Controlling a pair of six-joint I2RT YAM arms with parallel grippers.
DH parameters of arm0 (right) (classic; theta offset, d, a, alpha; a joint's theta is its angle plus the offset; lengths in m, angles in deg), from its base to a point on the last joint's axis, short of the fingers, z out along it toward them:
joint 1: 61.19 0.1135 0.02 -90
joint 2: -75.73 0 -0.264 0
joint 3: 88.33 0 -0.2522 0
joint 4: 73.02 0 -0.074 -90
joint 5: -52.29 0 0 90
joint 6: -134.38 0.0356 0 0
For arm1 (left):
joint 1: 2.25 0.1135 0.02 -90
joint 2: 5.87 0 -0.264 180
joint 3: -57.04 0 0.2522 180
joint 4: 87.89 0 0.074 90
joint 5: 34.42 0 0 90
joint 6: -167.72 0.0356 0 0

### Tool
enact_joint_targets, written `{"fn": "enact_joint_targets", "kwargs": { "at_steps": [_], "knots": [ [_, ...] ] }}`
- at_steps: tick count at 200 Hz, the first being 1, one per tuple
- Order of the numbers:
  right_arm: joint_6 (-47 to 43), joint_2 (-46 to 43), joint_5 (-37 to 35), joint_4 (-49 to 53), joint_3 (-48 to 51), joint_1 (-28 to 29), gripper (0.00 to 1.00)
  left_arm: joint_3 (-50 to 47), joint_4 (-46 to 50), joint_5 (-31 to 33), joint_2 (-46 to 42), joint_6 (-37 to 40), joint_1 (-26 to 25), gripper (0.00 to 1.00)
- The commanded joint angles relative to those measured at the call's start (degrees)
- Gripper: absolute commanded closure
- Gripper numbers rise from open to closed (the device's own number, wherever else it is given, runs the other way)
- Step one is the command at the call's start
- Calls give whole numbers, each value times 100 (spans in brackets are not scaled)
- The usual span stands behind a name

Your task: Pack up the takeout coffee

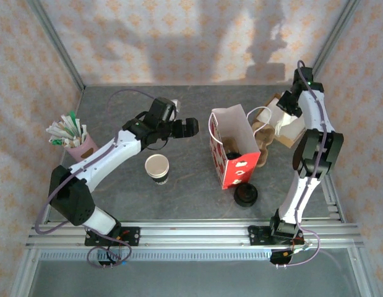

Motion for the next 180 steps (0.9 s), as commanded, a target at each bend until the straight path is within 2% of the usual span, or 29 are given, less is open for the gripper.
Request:
{"fn": "enact_joint_targets", "kwargs": {
  "at_steps": [1,24,46,93,131,180],
  "knots": [
    [244,-805,-388,-717,621,173,100,-139,-106,202,-228,-125,-53,0],
    [253,-1621,-966,-1160,1350,399,100,-203,-121,234,-332,-143,-109,0],
    [273,-2380,-1235,-1467,1824,492,100,-242,-121,286,-422,-173,-195,0],
    [170,-3728,-856,-1533,2172,591,100,-364,-185,557,-713,-221,-465,0],
    [28,-4870,285,-1293,2067,600,100,-733,-337,833,-1220,-290,-603,0],
    [0,-6058,2346,-1305,1861,601,100,-1348,-731,1037,-1982,-353,-709,0]
  ]
}}
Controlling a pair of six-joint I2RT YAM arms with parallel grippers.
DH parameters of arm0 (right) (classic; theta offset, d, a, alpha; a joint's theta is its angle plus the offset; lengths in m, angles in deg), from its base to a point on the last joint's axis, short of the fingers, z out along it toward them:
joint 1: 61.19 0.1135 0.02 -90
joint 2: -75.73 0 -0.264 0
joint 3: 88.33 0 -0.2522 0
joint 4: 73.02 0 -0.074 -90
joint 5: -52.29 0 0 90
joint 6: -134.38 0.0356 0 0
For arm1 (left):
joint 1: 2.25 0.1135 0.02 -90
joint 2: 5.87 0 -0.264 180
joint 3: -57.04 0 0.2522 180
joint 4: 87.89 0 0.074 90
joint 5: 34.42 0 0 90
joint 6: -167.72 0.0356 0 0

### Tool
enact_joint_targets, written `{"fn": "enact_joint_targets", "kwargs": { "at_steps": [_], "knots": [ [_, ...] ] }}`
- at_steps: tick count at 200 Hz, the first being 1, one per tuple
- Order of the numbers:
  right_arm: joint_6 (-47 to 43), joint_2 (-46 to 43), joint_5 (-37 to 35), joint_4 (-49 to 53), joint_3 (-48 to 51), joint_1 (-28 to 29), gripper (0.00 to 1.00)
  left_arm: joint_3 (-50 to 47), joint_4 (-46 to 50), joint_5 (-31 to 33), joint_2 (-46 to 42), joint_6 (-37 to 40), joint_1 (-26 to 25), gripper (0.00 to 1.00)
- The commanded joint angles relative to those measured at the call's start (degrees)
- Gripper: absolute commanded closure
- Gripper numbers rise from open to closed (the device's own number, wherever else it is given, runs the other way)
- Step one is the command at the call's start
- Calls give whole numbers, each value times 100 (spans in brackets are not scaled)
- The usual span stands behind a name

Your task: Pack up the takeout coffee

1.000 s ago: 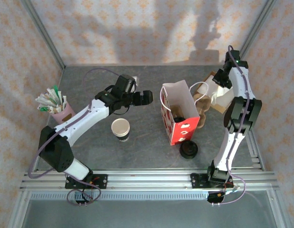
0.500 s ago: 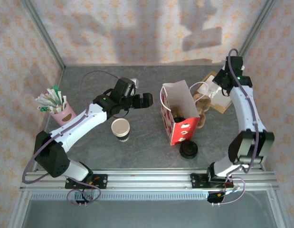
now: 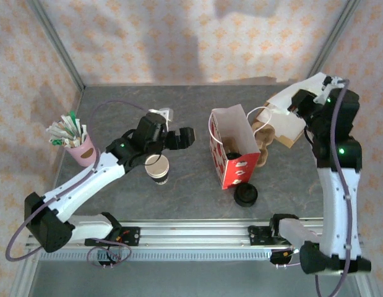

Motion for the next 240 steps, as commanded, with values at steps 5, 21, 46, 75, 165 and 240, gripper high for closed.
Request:
{"fn": "enact_joint_targets", "kwargs": {
  "at_steps": [5,21,46,75,165,240],
  "knots": [
    [-32,-500,1512,-17,-266,30,100,-291,-376,324,-400,-85,-85,0],
    [101,-620,2227,-79,-391,32,100,-447,-429,363,-579,-89,-86,0],
    [602,-502,3608,-373,-449,38,100,-591,-455,418,-757,-119,-86,0],
    [1128,-411,4361,-476,-406,63,100,-663,-440,448,-838,-163,-95,0],
    [1993,216,4099,-603,110,1792,100,-678,-420,596,-869,-167,-113,0],
    [1147,782,3934,419,297,1831,100,-721,-400,604,-848,-130,-113,0]
  ]
}}
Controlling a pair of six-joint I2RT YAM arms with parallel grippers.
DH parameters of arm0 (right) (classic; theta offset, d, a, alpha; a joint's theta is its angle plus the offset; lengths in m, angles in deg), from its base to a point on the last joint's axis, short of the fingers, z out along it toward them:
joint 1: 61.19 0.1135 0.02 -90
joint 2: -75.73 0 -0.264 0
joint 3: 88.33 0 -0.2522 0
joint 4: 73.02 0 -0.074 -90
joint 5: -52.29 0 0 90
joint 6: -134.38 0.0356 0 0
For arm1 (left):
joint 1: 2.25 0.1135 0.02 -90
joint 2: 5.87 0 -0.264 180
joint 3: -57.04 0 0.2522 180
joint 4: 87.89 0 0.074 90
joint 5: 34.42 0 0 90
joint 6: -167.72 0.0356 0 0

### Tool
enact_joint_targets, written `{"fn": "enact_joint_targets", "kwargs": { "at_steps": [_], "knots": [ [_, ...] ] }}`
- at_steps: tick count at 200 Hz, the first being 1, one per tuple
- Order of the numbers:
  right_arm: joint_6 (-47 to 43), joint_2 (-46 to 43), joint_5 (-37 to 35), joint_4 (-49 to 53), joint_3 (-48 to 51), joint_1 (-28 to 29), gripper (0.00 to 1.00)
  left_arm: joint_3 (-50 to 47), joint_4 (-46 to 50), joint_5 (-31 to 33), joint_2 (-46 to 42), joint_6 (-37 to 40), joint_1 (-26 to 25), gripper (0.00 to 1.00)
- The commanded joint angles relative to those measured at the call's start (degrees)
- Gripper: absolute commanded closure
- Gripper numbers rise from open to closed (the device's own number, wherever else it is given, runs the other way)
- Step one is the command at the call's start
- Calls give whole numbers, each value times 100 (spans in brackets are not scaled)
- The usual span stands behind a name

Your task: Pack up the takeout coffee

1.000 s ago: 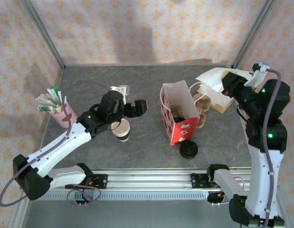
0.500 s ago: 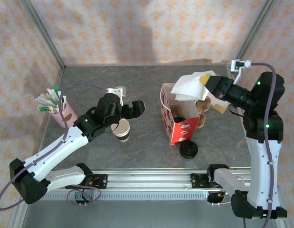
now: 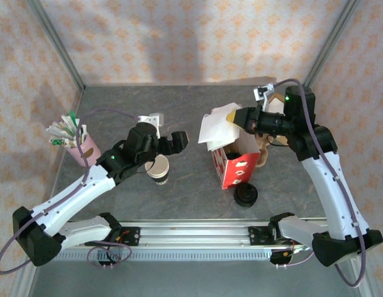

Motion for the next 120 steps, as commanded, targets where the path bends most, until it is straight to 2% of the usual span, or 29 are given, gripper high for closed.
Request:
{"fn": "enact_joint_targets", "kwargs": {
  "at_steps": [1,62,88,120],
  "knots": [
    [-380,41,17,306,27,-99,100,-39,-68,167,-82,-20,-32,0],
    [-522,6,682,511,-66,-952,100,20,-118,148,65,42,-36,0],
    [-568,47,883,498,-42,-1034,100,72,-127,140,139,67,-36,0],
    [-843,129,749,793,-110,-1128,100,141,-126,122,223,102,-35,0]
  ]
}}
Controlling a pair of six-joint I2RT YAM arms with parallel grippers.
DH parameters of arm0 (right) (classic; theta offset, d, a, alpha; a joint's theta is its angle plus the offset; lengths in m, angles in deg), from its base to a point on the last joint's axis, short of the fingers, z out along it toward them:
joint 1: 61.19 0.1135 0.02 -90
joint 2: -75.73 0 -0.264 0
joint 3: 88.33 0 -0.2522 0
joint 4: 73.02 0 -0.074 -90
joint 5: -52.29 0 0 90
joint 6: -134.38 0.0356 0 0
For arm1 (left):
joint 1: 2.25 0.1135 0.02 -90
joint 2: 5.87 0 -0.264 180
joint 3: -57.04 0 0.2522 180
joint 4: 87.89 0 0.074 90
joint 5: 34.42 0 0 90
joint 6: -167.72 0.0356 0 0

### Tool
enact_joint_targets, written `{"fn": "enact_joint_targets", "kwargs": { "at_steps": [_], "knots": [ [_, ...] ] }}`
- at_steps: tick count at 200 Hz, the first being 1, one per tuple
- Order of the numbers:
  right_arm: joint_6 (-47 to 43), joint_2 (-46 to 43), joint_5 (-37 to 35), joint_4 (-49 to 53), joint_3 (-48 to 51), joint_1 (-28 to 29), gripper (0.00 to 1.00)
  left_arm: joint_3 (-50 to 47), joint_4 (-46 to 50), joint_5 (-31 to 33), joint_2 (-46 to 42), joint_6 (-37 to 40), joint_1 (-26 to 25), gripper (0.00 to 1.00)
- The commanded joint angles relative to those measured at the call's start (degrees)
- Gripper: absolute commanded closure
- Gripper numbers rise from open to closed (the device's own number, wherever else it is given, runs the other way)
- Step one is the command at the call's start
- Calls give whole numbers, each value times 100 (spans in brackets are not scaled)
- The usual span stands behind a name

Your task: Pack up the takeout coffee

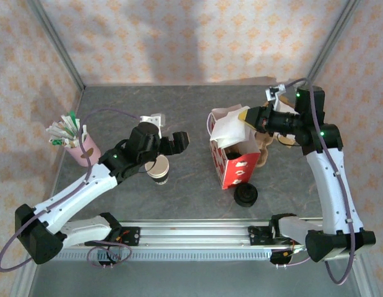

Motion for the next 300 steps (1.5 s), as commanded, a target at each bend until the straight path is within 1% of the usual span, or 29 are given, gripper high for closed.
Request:
{"fn": "enact_joint_targets", "kwargs": {
  "at_steps": [1,25,46,91,129,131,158,172,210,239,259,284,300],
  "knots": [
    [-322,30,148,221,-109,-89,100,146,-122,124,68,83,-36,0],
    [-683,98,-95,640,-187,-139,100,185,-124,107,113,93,-34,0],
    [-864,143,-287,794,-218,-144,100,214,-120,85,141,101,-36,0],
    [-1401,233,-1167,1496,-553,-143,100,279,-77,95,167,145,-36,0],
    [-1588,229,-1441,1588,-603,-146,100,324,-117,46,276,132,-30,0],
    [-1594,328,-1460,1599,-603,-144,100,327,-128,45,280,136,-35,0],
    [-1756,474,-1855,1760,-642,-54,100,354,-158,14,358,128,-35,0],
    [-1892,574,-2317,1938,-722,125,100,372,-169,-5,378,114,-36,0],
    [-2052,755,-3257,2080,-832,775,100,380,-152,5,402,110,-34,0],
    [-2050,856,-3746,2100,-820,1133,100,367,-139,10,387,94,-37,0],
    [-2020,996,-4026,2050,-737,1567,100,359,-148,10,391,84,-36,0],
    [-2023,1253,-4632,2168,-794,2155,100,346,-202,-16,395,41,-43,0],
    [-1945,1219,-4996,2205,-867,2314,100,361,-236,-60,404,42,-82,0]
  ]
}}
